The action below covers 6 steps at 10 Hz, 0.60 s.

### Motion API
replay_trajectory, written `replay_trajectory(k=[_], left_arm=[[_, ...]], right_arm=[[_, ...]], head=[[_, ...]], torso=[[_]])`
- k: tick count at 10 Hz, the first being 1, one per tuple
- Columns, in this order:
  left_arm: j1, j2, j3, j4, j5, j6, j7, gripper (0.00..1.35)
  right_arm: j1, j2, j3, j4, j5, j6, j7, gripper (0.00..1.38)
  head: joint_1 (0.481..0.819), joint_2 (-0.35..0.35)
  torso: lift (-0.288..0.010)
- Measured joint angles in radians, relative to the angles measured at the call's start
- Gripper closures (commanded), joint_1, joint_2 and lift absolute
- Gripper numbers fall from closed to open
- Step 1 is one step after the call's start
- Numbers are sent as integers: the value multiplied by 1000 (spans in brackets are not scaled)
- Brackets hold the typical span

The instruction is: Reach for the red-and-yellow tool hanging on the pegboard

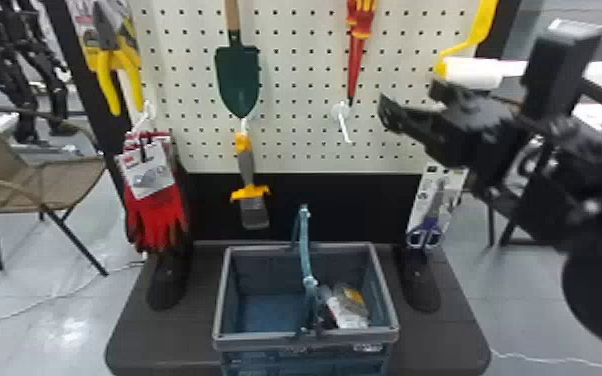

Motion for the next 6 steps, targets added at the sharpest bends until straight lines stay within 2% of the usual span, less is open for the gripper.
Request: replay_trajectory(k=[4, 6], left_arm=[[-15, 4, -11, 0, 1, 17, 0, 165], [-33, 25, -25, 1, 11, 30, 0, 165]], right_arm=[[-284, 18, 93, 178, -72, 9, 1, 338], [-383, 30, 144, 276, -86, 5, 8, 335]], head=[[549, 0], [549, 0]], torso=[[-100], [-100]])
